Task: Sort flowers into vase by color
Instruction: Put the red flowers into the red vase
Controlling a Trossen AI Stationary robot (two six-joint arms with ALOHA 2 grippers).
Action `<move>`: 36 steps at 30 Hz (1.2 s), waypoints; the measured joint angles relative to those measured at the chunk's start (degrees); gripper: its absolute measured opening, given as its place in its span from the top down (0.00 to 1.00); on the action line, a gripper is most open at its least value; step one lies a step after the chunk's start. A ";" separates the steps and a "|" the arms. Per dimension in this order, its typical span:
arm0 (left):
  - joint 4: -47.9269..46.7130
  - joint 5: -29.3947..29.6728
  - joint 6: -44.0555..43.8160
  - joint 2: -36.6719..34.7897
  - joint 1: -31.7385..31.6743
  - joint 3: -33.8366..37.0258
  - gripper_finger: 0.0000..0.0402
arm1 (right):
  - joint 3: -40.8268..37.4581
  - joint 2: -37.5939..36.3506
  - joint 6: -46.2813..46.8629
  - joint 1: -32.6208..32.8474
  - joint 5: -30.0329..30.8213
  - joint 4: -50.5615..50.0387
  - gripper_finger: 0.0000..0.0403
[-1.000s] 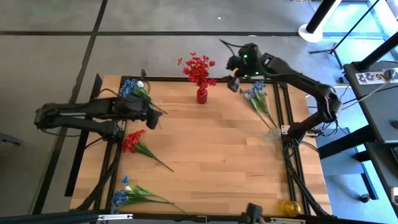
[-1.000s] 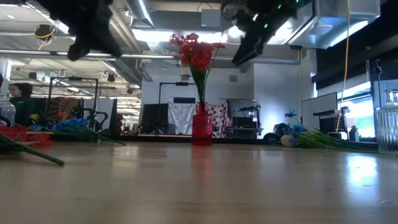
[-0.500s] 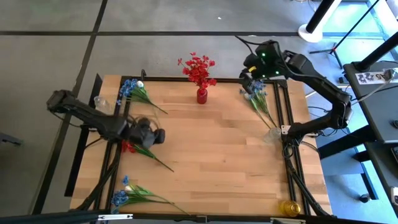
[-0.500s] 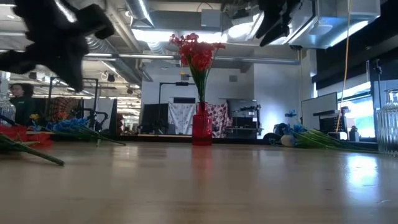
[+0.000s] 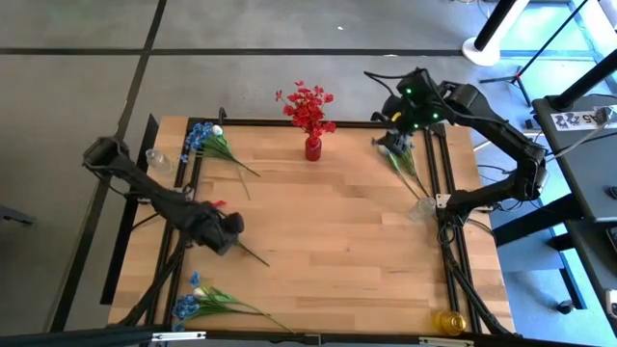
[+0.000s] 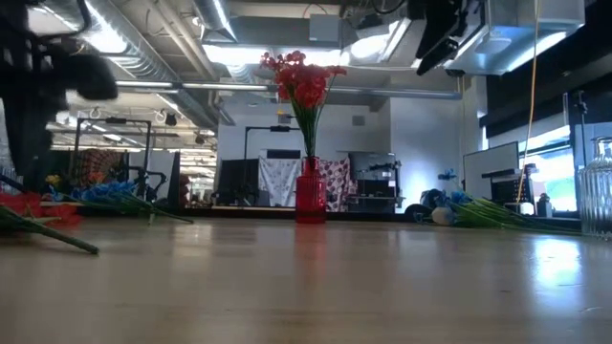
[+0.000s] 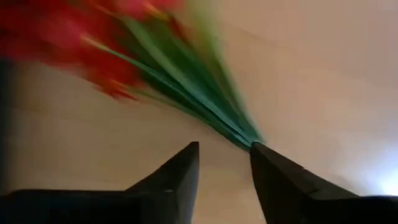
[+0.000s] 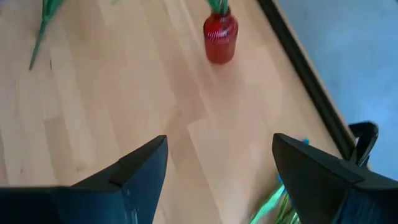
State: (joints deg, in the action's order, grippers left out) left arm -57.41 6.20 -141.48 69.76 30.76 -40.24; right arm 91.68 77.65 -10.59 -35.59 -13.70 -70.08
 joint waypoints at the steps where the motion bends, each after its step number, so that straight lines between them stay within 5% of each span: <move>1: -1.41 -1.75 -0.25 -0.10 -1.44 0.51 0.61 | 0.00 0.00 0.00 0.00 -0.04 -0.74 0.28; 9: 11.52 -6.62 -0.95 -0.51 -7.48 10.01 0.56 | -0.02 -0.58 1.92 0.00 -1.43 -4.89 0.28; 18: 20.29 7.43 3.46 -0.70 -12.96 14.87 0.59 | -0.02 -0.68 6.22 0.82 -6.26 0.35 0.28; 24: 25.89 22.54 10.35 -0.26 -16.80 15.40 0.81 | -0.02 -1.48 8.42 6.80 -7.10 3.57 0.28; 28: 31.80 26.45 18.21 -0.17 -20.21 15.37 0.97 | -0.02 -2.13 10.79 12.76 -5.28 4.21 0.28; 33: 43.66 27.85 30.35 -0.22 -23.11 14.10 1.00 | -0.02 -4.35 16.02 20.55 0.32 4.32 0.28; 36: 51.82 29.94 45.42 -0.27 -23.17 10.68 1.00 | -0.27 -5.88 20.64 25.95 4.05 6.49 0.28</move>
State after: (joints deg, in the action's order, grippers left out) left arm -5.59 36.14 -96.05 69.48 7.60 -29.55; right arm 91.41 71.77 10.05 -9.64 -9.64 -63.58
